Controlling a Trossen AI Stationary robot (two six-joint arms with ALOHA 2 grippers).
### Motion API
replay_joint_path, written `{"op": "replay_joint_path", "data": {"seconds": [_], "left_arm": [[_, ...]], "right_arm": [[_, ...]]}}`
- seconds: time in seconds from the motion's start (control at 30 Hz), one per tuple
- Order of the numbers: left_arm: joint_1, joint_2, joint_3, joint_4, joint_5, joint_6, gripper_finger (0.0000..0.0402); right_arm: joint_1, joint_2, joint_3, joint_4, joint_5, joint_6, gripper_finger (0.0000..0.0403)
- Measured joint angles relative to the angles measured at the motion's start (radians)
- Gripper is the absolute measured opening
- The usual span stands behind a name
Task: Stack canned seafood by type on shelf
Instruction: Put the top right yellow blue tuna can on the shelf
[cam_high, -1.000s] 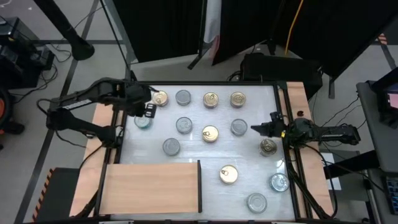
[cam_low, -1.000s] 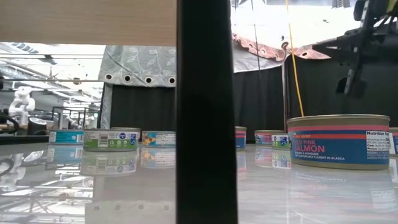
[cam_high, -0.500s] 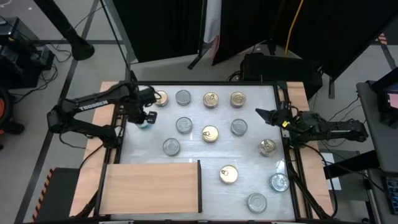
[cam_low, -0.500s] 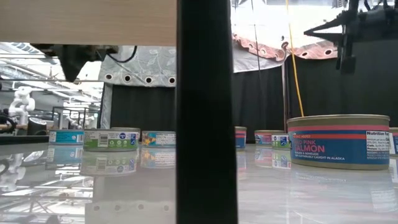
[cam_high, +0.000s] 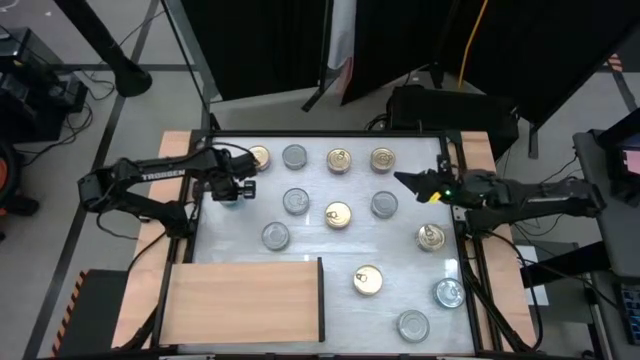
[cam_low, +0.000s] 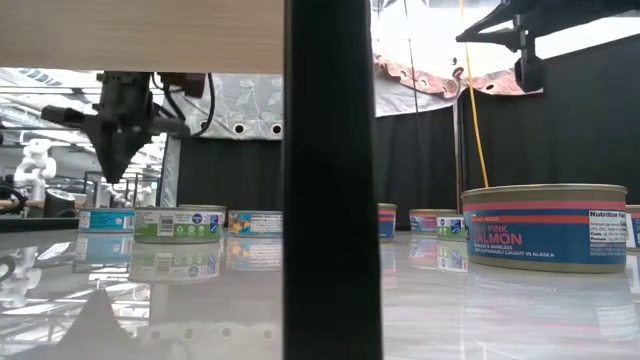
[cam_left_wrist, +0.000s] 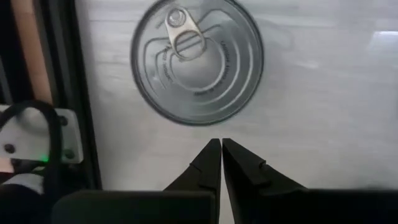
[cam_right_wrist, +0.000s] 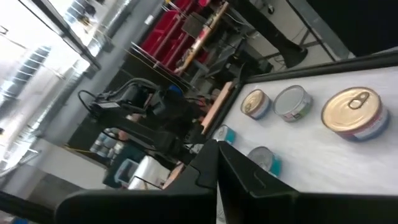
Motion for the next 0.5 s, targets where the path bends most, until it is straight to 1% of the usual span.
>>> {"op": "replay_joint_path", "data": {"seconds": [0.13, 0.27, 0.5], "left_arm": [[0.000, 0.027, -0.032, 0.019, -0.048, -0.025, 0.0024], [-0.001, 0.060, -0.033, 0.040, -0.052, -0.024, 0.0024], [-0.009, 0.119, -0.033, 0.092, -0.029, -0.025, 0.0024]], "right_arm": [[-0.021, 0.036, 0.001, 0.033, -0.060, 0.000, 0.0000], [-0.044, 0.047, 0.001, 0.095, -0.134, -0.015, 0.0000], [-0.082, 0.047, 0.001, 0.203, -0.144, -0.032, 0.0000]]}}
